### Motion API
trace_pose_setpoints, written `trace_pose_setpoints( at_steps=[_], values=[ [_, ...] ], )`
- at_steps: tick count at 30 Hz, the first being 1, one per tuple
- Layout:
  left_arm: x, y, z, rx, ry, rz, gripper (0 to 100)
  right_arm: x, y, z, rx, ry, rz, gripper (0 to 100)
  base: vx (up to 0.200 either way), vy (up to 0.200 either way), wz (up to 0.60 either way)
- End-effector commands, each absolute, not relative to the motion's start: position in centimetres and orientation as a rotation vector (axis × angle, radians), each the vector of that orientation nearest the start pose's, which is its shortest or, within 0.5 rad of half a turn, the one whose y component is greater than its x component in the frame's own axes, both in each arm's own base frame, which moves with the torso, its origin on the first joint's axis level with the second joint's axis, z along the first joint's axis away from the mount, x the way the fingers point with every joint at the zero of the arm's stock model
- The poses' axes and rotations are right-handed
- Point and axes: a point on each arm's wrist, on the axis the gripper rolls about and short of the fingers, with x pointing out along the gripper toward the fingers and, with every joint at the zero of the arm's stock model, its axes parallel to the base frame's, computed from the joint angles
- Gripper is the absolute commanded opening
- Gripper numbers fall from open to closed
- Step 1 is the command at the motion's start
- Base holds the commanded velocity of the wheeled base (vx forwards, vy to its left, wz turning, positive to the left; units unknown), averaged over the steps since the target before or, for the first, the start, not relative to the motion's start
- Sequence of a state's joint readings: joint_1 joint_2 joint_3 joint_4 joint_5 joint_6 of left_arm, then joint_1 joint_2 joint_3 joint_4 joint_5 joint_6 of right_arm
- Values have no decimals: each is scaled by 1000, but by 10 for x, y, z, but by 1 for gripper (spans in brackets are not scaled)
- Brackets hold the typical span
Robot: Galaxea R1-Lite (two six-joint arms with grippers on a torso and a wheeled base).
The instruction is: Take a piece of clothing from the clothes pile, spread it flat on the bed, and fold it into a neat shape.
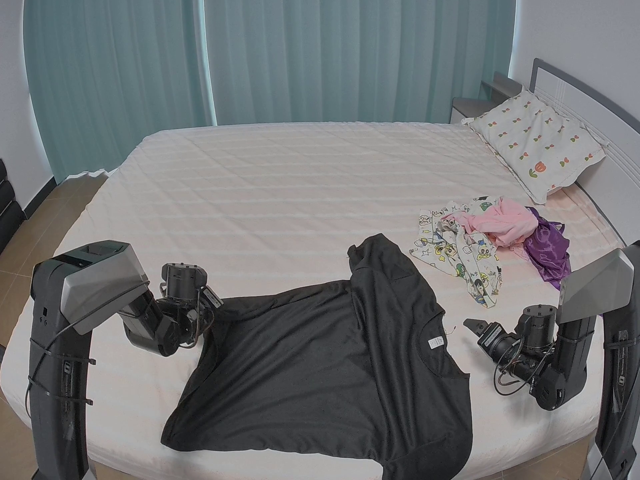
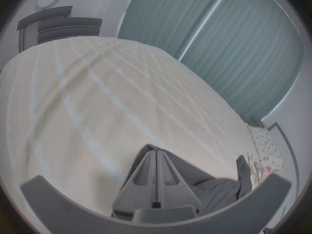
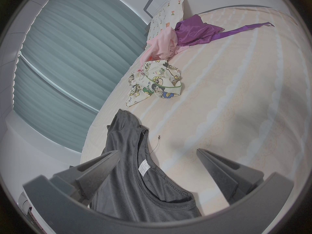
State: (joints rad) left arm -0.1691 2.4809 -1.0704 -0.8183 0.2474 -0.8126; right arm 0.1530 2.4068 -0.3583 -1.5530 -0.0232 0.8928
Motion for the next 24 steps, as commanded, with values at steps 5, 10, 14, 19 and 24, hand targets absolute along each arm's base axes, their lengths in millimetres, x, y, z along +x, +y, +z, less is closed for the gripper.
trace_pose_setpoints(
  at_steps=[5,10,14,19,24],
  values=[
    [456,-38,-6,-717,359,313,0,296,46,-38,830,512,-97,100,0,0,0],
    [477,-39,-5,-702,377,313,0,296,46,-38,830,512,-97,100,0,0,0],
    [491,-37,-19,-696,377,319,0,297,46,-38,830,509,-96,100,0,0,0],
    [500,-28,-19,-691,346,330,0,296,46,-38,830,511,-97,100,0,0,0],
    [500,-15,-25,-648,368,356,0,296,47,-38,829,511,-92,100,0,0,0]
  ],
)
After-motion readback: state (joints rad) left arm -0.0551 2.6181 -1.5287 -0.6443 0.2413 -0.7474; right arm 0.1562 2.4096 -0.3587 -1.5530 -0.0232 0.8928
